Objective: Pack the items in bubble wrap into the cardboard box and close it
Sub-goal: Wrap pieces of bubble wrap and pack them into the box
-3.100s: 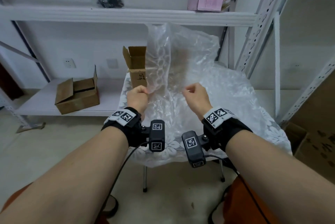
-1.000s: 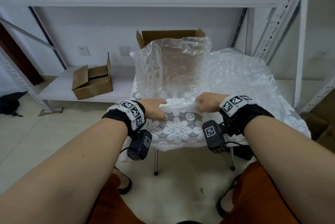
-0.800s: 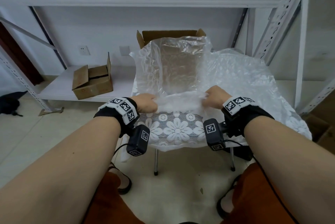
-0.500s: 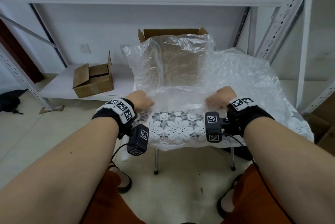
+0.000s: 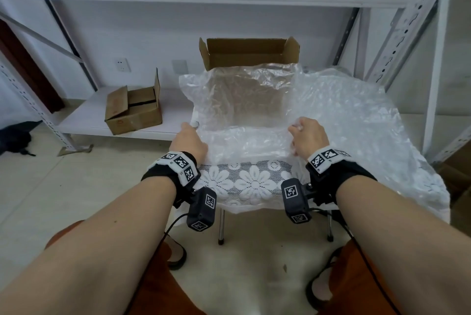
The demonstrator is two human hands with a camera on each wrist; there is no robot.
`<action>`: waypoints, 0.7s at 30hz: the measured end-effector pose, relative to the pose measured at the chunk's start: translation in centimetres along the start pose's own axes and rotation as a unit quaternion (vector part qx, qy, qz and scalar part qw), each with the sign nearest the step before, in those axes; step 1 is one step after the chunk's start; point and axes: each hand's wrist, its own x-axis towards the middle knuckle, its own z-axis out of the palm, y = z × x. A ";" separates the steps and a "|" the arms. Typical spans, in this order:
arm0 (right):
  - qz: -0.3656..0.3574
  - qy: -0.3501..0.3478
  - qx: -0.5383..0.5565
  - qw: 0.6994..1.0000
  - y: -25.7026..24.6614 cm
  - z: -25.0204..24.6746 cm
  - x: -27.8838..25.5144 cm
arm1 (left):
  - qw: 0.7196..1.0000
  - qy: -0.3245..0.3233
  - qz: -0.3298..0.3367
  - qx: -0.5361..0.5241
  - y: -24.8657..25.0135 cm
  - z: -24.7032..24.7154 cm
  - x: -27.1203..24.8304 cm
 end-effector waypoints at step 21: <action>0.007 -0.010 -0.067 0.998 0.3 -0.3 -0.7 | 0.911 -0.220 0.224 0.269 3.0 3.6 -2.7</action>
